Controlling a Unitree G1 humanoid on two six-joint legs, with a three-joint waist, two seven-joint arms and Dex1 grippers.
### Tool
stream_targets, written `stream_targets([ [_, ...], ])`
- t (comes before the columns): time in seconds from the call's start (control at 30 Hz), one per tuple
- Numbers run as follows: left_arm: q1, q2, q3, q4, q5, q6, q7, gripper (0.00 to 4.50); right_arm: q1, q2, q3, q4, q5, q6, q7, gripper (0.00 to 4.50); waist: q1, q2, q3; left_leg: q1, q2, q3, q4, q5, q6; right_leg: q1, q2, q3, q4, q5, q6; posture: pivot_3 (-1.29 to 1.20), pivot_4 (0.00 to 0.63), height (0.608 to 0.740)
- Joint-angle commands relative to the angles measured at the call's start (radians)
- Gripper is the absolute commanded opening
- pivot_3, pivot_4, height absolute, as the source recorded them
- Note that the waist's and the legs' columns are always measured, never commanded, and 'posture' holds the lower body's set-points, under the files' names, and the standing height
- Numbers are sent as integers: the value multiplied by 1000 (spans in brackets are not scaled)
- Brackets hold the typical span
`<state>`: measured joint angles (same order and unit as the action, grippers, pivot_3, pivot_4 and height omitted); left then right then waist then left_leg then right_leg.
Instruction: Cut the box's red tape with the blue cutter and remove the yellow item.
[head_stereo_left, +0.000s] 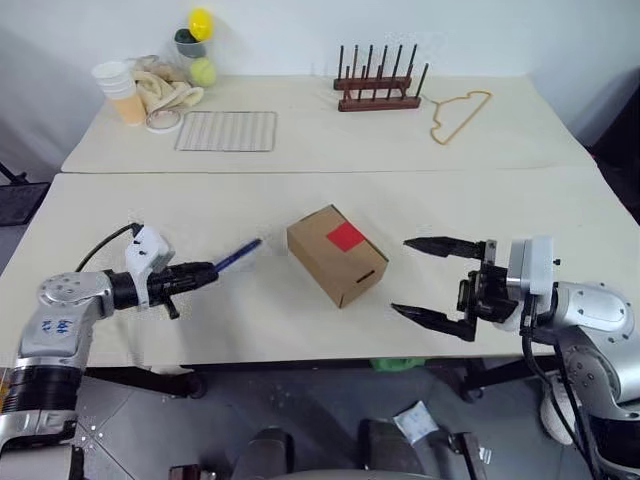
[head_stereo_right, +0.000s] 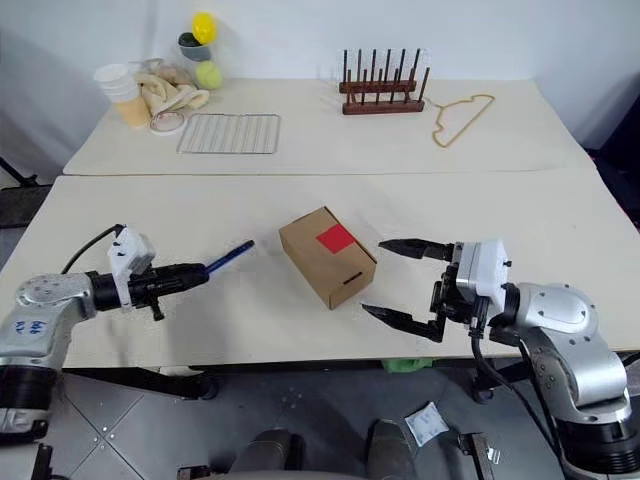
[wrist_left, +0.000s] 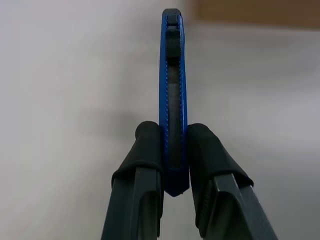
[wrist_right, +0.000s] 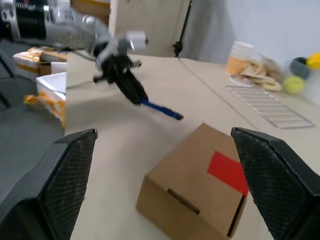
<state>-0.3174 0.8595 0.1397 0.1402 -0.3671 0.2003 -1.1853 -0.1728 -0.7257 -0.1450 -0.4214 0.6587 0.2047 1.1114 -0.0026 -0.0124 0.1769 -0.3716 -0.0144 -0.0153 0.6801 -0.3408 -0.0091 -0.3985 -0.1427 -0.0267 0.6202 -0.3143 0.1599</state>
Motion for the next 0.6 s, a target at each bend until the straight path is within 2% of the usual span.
stream_targets([
  [0.03,21,60,-17,-106,-21,-66,-140,447,4,-49,-29,-94,96,72,24,4500,0,2,1,0,0,0,0,0,0,0,-1,0,0,0,0,0,150,740],
  [0.17,24,47,-174,-210,65,-79,-171,447,35,-83,7,-156,94,155,-20,4500,7,5,2,2,-1,-1,0,0,1,5,-1,-2,-2,0,0,0,150,740],
  [0.33,-29,-80,-346,-294,172,4,-60,447,97,-132,36,-161,5,200,-50,4500,13,4,2,1,-2,-1,2,-1,4,5,-1,-2,-3,0,0,0,150,740],
  [0.4,-84,-162,-452,-301,265,93,15,447,122,-157,64,-168,-32,247,-81,4500,19,4,2,0,-3,-1,2,-1,4,5,-1,-2,-3,0,1,0,150,740],
  [0.47,-117,-202,-514,-318,324,166,52,447,132,-174,90,-171,-71,273,-103,4500,27,4,2,0,-3,1,3,-1,4,5,0,-3,-2,0,1,0,150,740],
  [0.53,-127,-199,-537,-358,332,237,48,447,126,-169,108,-175,-94,287,-131,4104,28,4,2,1,-4,1,3,-1,5,6,0,-2,-2,1,1,0,150,740],
  [0.6,-143,-210,-558,-401,363,323,88,447,114,-166,140,-167,-130,303,-156,3521,27,4,2,1,-4,0,3,0,5,6,0,-1,-2,1,1,0,150,740],
])
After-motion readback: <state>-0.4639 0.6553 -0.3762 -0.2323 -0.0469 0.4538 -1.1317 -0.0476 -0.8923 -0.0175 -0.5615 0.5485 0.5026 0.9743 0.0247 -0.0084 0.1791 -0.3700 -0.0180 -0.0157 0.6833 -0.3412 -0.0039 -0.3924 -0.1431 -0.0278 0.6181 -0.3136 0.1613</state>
